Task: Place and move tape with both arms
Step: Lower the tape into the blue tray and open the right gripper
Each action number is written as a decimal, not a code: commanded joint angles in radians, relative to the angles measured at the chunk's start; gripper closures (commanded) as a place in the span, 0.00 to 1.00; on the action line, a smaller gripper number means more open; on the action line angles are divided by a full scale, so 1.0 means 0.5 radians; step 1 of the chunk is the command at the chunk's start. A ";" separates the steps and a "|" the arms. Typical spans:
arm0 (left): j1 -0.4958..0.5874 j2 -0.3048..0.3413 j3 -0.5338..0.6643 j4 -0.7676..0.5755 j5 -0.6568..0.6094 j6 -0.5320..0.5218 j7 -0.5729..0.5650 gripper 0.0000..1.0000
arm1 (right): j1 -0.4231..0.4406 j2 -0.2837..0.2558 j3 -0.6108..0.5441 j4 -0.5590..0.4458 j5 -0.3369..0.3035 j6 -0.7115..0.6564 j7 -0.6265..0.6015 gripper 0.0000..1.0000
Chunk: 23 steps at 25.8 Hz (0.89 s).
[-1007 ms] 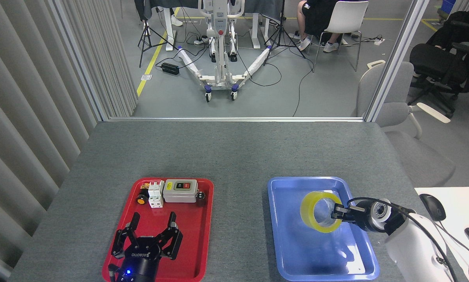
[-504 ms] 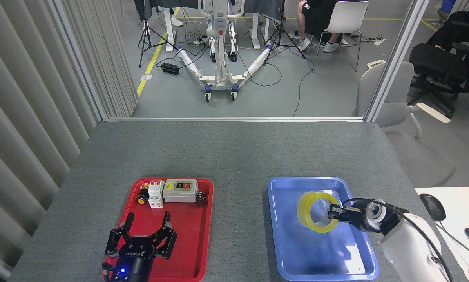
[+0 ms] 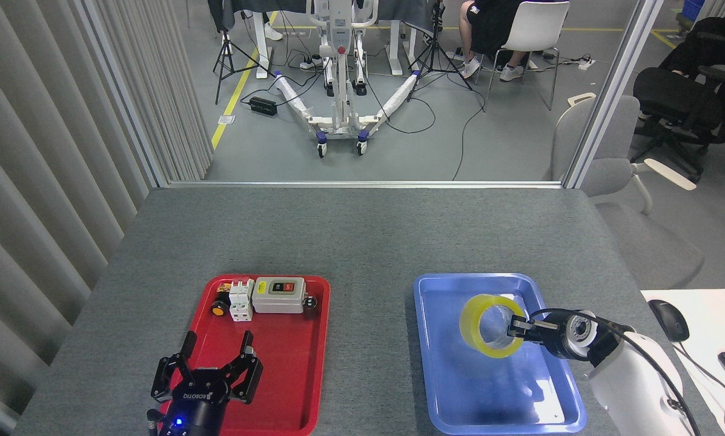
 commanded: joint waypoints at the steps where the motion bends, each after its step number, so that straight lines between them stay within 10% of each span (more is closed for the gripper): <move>1: 0.003 0.029 -0.001 0.003 -0.008 0.000 -0.003 0.00 | 0.003 0.000 0.000 0.000 -0.001 -0.005 -0.016 0.67; 23: -0.037 0.029 0.005 0.034 -0.005 0.003 -0.003 0.00 | 0.013 0.009 -0.003 -0.144 -0.004 -0.128 -0.145 0.50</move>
